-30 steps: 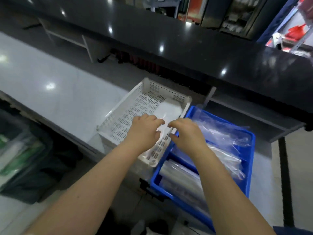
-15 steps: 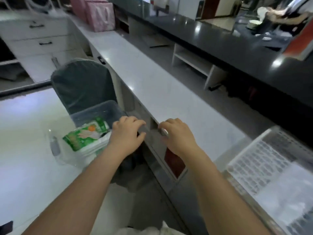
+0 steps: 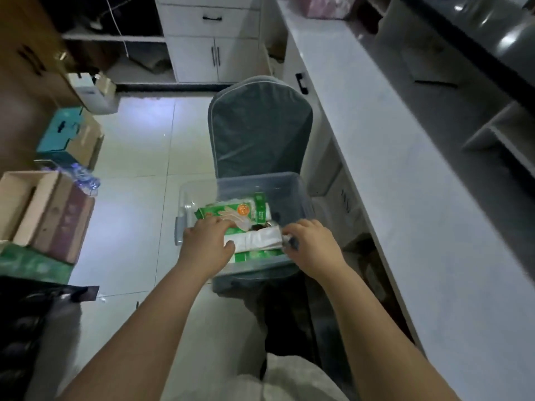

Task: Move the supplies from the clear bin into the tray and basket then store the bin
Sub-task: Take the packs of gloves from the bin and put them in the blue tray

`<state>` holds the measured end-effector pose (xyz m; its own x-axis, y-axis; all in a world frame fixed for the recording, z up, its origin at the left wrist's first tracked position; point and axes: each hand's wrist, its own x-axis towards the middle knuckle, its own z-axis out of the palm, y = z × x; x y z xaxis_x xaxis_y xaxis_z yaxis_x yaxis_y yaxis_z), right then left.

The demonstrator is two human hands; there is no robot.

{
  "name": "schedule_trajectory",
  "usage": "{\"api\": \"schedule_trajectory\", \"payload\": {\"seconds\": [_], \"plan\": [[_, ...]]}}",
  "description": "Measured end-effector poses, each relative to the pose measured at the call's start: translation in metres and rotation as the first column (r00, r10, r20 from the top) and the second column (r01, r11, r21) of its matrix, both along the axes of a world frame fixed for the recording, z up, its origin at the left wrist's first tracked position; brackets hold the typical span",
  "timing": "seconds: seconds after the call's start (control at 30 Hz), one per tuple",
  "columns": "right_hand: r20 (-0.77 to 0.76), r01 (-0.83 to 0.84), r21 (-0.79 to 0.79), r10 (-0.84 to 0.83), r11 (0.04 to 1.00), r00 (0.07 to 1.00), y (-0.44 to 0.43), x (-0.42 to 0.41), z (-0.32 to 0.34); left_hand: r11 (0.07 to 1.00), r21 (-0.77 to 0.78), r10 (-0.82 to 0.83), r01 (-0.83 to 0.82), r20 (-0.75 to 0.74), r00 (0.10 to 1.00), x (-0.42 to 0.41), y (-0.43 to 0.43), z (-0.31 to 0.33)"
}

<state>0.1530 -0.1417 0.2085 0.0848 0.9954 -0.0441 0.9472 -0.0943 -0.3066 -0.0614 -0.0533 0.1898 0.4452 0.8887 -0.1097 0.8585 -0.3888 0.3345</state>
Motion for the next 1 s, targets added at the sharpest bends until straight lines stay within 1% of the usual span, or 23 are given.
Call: {"api": "schedule_trajectory", "payload": {"seconds": [0.13, 0.27, 0.37, 0.47, 0.57, 0.67, 0.73, 0.87, 1.0], "plan": [[-0.106, -0.042, -0.12, 0.029, 0.992, 0.994, 0.063, 0.029, -0.051, 0.989, -0.113, 0.09, -0.1, -0.09, 0.992, 0.015, 0.041, -0.046], [-0.19, -0.079, -0.335, 0.015, 0.939, 0.982, 0.109, 0.048, -0.109, 0.931, -0.31, 0.151, -0.193, -0.156, 0.976, 0.034, 0.063, -0.098], [-0.236, -0.121, -0.453, 0.012, 0.883, 0.972, 0.133, 0.057, -0.147, 0.889, -0.401, 0.152, -0.222, -0.199, 0.968, 0.045, 0.075, -0.134], [-0.262, -0.131, -0.516, -0.01, 0.847, 0.965, 0.151, 0.063, -0.175, 0.867, -0.45, 0.125, -0.217, -0.225, 0.966, 0.054, 0.089, -0.163], [-0.262, -0.122, -0.55, -0.032, 0.826, 0.965, 0.168, 0.07, -0.202, 0.856, -0.473, 0.098, -0.21, -0.252, 0.963, 0.06, 0.108, -0.189], [-0.269, -0.101, -0.554, -0.063, 0.826, 0.961, 0.186, 0.074, -0.229, 0.852, -0.489, 0.076, -0.187, -0.238, 0.968, 0.068, 0.132, -0.217], [-0.268, -0.082, -0.524, -0.073, 0.848, 0.961, 0.202, 0.072, -0.247, 0.875, -0.456, 0.064, -0.164, -0.227, 0.972, 0.073, 0.154, -0.237], [-0.259, -0.048, -0.456, -0.081, 0.889, 0.962, 0.233, 0.063, -0.282, 0.927, -0.342, 0.085, -0.152, -0.204, 0.975, 0.082, 0.202, -0.274], [-0.282, -0.048, -0.392, -0.07, 0.919, 0.957, 0.257, 0.055, -0.306, 0.941, -0.284, 0.12, -0.185, -0.23, 0.966, 0.083, 0.235, -0.309]]}}
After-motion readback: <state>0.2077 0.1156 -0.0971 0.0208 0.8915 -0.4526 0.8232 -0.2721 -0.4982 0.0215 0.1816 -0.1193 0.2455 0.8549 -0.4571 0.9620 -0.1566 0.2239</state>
